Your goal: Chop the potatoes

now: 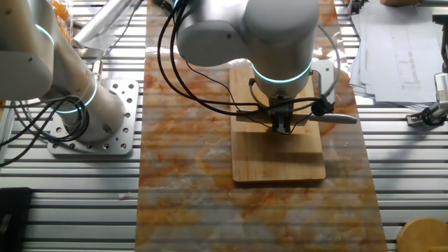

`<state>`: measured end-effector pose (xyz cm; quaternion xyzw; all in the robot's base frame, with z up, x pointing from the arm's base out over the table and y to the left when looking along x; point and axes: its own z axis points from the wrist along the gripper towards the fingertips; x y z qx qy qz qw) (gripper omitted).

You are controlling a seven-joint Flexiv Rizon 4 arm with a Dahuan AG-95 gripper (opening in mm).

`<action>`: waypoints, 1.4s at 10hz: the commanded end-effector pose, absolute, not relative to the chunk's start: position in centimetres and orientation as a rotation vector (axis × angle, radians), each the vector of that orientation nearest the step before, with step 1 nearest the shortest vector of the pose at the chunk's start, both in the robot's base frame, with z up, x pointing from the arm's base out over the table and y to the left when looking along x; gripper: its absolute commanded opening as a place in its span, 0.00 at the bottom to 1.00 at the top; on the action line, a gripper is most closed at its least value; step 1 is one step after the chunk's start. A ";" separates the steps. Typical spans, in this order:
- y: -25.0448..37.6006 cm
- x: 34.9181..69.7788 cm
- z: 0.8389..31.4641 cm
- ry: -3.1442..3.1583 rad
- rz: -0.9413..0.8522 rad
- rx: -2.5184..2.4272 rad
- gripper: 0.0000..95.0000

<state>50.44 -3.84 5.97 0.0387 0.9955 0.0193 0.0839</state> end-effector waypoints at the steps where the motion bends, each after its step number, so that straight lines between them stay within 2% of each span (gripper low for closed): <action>1: -3.8 50.4 6.0 2.970 0.053 0.115 0.00; 14: -4.2 50.2 6.0 2.972 0.050 0.105 0.00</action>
